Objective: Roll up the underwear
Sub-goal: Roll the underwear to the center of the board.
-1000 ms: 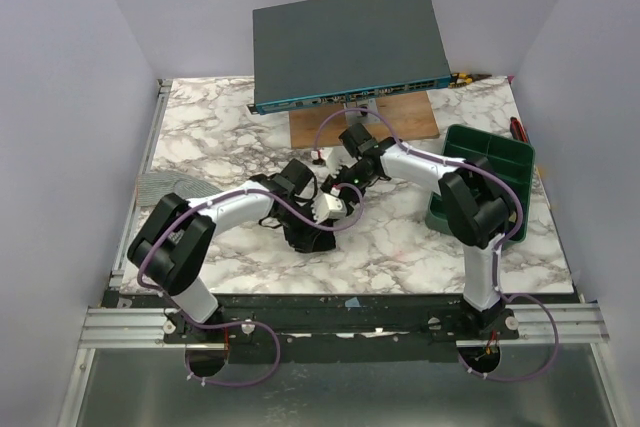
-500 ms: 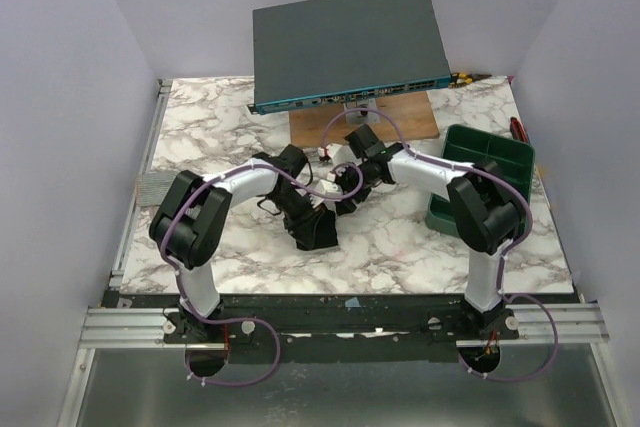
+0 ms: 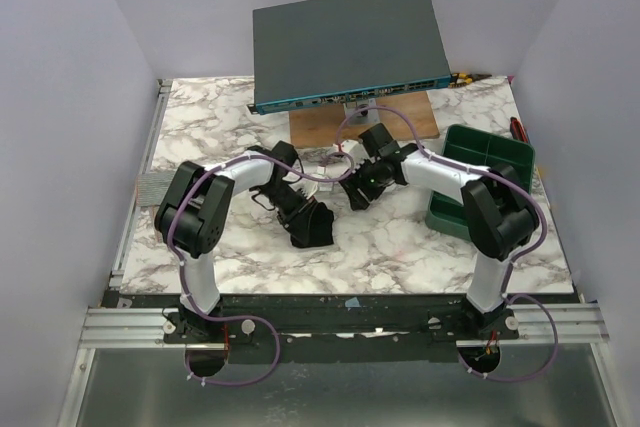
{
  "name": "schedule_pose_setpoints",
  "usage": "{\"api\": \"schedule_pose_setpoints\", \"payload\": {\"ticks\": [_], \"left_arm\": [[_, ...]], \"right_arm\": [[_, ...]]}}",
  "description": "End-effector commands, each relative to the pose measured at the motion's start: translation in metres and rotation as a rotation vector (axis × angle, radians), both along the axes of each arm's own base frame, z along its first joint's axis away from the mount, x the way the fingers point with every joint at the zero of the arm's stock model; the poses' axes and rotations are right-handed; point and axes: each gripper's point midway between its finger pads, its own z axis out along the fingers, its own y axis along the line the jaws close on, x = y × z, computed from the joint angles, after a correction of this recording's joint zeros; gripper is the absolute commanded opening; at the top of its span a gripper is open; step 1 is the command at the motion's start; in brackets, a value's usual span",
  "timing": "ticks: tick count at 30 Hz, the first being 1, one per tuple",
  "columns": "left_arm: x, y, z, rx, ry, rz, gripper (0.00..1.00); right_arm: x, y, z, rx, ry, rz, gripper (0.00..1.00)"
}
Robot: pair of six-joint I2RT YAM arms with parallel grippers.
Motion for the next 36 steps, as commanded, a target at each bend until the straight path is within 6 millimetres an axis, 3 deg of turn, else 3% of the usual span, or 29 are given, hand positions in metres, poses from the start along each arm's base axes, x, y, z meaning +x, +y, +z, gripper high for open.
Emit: {"api": "schedule_pose_setpoints", "payload": {"ticks": [1, 5, 9, 20, 26, 32, 36], "left_arm": [[0.003, 0.006, -0.007, 0.061, -0.008, 0.037, 0.00], [0.008, 0.007, -0.011, 0.088, -0.012, 0.060, 0.01], [0.009, 0.003, -0.012, 0.089, 0.026, 0.064, 0.01], [0.012, -0.001, -0.012, 0.087, 0.138, 0.057, 0.02], [0.017, -0.004, -0.012, 0.089, 0.195, 0.066, 0.02], [0.024, -0.009, -0.013, 0.088, 0.252, 0.092, 0.02], [0.025, -0.011, -0.013, 0.087, 0.273, 0.094, 0.02]], "right_arm": [[0.007, -0.015, 0.005, -0.025, -0.044, -0.045, 0.65], [0.012, -0.031, 0.009, 0.004, -0.055, -0.095, 0.65], [0.005, -0.041, 0.018, 0.064, -0.056, -0.098, 0.65], [-0.045, -0.034, 0.053, 0.238, -0.171, 0.137, 0.66], [-0.072, -0.012, 0.058, 0.237, -0.223, 0.287, 0.68], [-0.102, 0.036, 0.054, 0.153, -0.333, 0.479, 0.68], [-0.108, 0.056, 0.046, 0.082, -0.389, 0.553, 0.68]]}}
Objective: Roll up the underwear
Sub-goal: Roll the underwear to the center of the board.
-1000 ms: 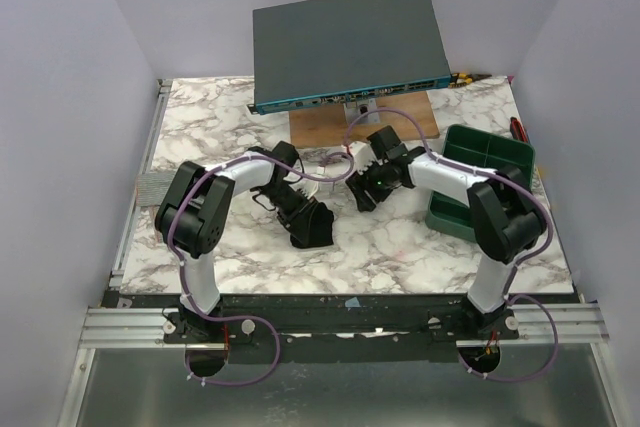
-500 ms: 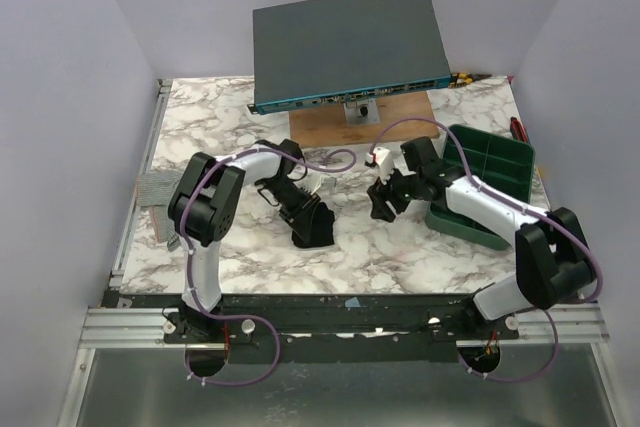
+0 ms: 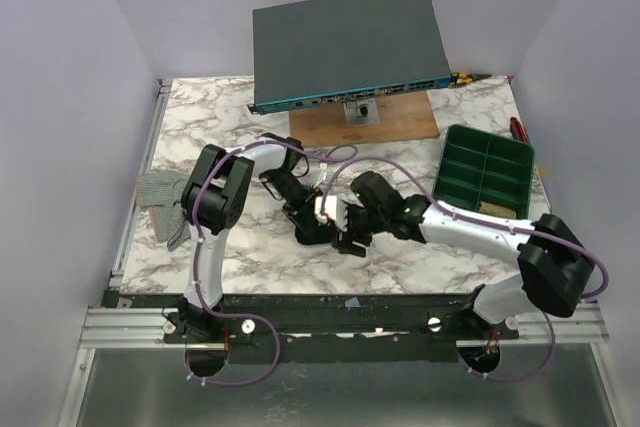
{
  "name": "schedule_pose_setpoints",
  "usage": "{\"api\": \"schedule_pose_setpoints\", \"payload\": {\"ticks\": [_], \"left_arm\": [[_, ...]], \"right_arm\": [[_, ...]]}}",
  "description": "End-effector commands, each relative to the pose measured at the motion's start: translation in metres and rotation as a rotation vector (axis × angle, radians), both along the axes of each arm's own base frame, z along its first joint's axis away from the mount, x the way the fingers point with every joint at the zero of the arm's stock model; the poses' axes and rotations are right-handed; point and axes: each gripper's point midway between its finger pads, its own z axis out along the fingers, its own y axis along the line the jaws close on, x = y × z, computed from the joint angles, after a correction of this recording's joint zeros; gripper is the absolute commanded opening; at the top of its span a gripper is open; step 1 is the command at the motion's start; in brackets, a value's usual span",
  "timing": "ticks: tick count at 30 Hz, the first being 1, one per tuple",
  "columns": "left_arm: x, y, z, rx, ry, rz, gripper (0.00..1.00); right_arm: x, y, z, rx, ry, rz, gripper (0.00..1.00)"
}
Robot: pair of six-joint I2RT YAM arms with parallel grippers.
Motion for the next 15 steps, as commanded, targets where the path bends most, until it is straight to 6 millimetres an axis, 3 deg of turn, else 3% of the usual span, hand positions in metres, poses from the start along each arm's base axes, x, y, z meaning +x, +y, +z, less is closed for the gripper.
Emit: {"api": "schedule_pose_setpoints", "payload": {"ticks": [1, 15], "left_arm": [[0.006, -0.003, -0.004, -0.021, 0.014, 0.009, 0.02], [0.004, -0.004, -0.003, -0.032, 0.057, 0.003, 0.02]], "right_arm": [[0.012, 0.017, -0.006, -0.071, -0.155, 0.028, 0.69], [0.020, 0.049, -0.023, -0.138, -0.306, 0.079, 0.69]]}}
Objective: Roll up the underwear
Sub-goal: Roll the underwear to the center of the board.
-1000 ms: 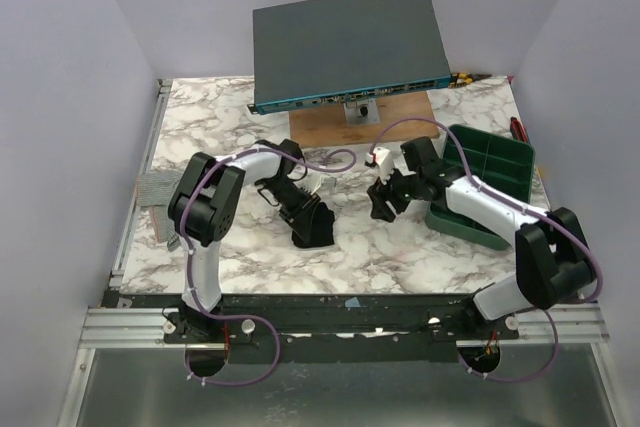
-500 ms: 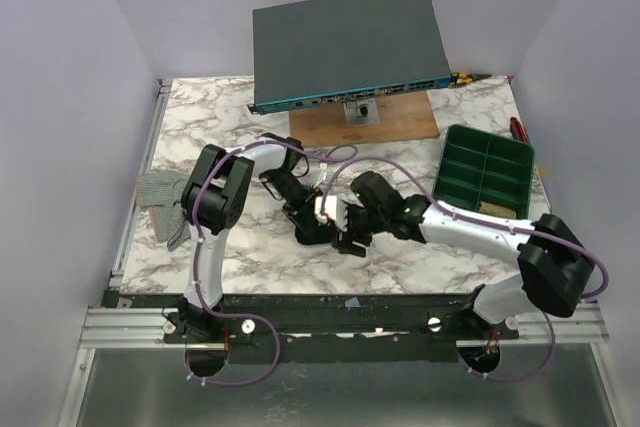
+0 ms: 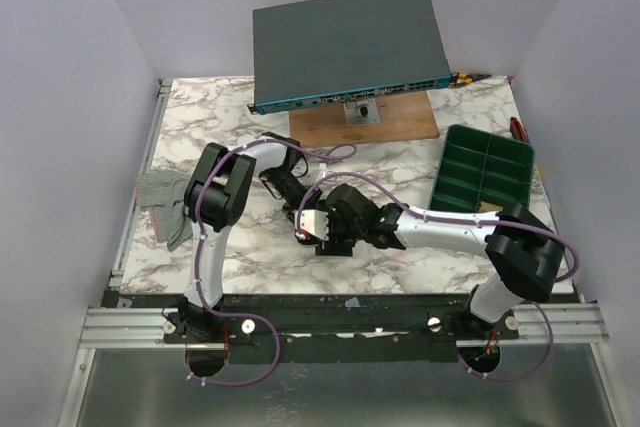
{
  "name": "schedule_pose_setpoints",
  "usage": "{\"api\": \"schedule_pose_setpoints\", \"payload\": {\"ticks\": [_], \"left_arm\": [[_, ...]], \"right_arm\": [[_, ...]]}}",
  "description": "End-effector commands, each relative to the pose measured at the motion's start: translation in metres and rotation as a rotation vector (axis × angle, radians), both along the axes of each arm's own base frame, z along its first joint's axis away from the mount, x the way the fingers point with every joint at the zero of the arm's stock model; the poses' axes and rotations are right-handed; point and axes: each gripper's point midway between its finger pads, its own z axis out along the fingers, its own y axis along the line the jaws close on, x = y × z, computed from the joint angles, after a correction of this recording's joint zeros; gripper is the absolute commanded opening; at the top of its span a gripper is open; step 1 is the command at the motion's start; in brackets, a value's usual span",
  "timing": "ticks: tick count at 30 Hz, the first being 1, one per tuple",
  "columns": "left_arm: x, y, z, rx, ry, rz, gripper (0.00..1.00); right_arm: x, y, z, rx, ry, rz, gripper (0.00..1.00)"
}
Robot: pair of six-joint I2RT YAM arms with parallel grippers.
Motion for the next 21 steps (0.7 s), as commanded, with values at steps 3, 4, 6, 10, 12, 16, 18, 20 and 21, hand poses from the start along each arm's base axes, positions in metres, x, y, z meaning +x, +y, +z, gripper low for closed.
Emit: {"api": "schedule_pose_setpoints", "payload": {"ticks": [3, 4, 6, 10, 12, 16, 18, 20, 21], "left_arm": [[0.006, -0.003, -0.005, -0.025, 0.000, -0.004, 0.02], [0.007, -0.003, -0.005, -0.023, 0.004, -0.003, 0.02], [0.007, -0.003, -0.006, -0.021, 0.012, -0.001, 0.02], [0.006, -0.002, -0.005, -0.023, 0.020, -0.005, 0.02], [0.006, -0.002, -0.005, -0.026, 0.019, -0.006, 0.02], [0.005, -0.002, -0.005, -0.030, 0.023, -0.008, 0.02], [0.005, -0.002, -0.004, -0.031, 0.024, -0.011, 0.02], [0.005, -0.002, -0.005, -0.032, 0.023, -0.012, 0.02], [0.005, -0.002, -0.005, -0.031, 0.025, -0.012, 0.02]], "right_arm": [[0.008, 0.021, -0.002, -0.013, -0.100, 0.034, 0.69], [0.007, 0.022, -0.005, -0.019, -0.098, 0.038, 0.69], [0.007, 0.024, -0.008, -0.021, -0.100, 0.040, 0.68], [0.011, 0.027, -0.014, -0.032, -0.109, 0.035, 0.67], [0.011, 0.027, -0.017, -0.040, -0.112, 0.040, 0.65], [0.011, 0.026, -0.028, -0.064, -0.104, 0.043, 0.60], [0.011, 0.024, -0.034, -0.075, -0.095, 0.045, 0.57], [0.008, 0.023, -0.041, -0.086, -0.083, 0.052, 0.53], [0.007, 0.023, -0.045, -0.090, -0.076, 0.056, 0.51]]}}
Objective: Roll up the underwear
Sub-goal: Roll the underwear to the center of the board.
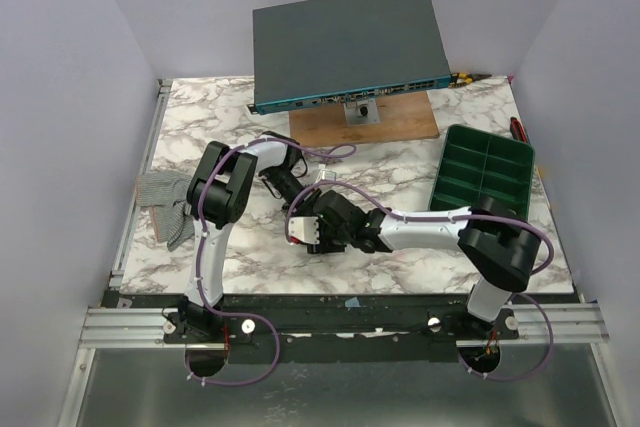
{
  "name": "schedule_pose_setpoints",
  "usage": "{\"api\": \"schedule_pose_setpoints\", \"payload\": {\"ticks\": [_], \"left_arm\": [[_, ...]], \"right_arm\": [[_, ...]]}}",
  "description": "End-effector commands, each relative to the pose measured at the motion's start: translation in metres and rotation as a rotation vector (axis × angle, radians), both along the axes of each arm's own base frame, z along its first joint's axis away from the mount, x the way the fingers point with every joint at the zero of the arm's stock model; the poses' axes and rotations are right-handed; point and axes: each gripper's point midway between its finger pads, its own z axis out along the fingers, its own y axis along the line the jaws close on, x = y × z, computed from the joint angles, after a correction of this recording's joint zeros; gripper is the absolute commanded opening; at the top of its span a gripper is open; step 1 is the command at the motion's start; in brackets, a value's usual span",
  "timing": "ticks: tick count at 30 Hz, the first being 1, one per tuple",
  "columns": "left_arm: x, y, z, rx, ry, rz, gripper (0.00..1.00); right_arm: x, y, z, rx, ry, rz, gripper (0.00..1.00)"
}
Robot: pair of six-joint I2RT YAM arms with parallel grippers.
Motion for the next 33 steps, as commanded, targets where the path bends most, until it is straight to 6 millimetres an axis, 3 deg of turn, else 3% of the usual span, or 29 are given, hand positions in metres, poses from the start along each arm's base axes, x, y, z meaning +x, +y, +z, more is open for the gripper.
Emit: {"api": "schedule_pose_setpoints", "payload": {"ticks": [1, 6, 12, 21, 25, 30, 31, 33], "left_arm": [[0.005, -0.003, -0.005, -0.035, -0.021, -0.015, 0.02], [0.005, -0.003, -0.005, -0.036, -0.017, -0.019, 0.02], [0.004, -0.003, -0.004, -0.040, -0.030, -0.019, 0.10], [0.013, 0.001, -0.002, -0.021, -0.111, 0.007, 0.53], [0.022, 0.006, 0.008, -0.024, -0.158, 0.031, 0.69], [0.035, 0.023, 0.018, 0.002, -0.225, 0.074, 0.81], [0.037, 0.028, 0.020, 0.010, -0.243, 0.083, 0.87], [0.039, 0.036, 0.024, 0.022, -0.281, 0.094, 0.89]], "right_arm": [[-0.010, 0.005, -0.024, -0.029, 0.040, 0.035, 0.49], [-0.017, 0.002, -0.039, -0.045, 0.082, 0.044, 0.36], [-0.029, -0.002, -0.048, -0.049, 0.167, 0.042, 0.01], [-0.051, -0.012, -0.053, -0.048, 0.332, 0.013, 0.01], [-0.054, -0.014, -0.054, -0.051, 0.368, 0.005, 0.01], [-0.056, -0.015, -0.049, -0.040, 0.392, -0.008, 0.01], [-0.057, -0.015, -0.048, -0.037, 0.396, -0.011, 0.01], [-0.058, -0.015, -0.046, -0.033, 0.408, -0.015, 0.01]]}}
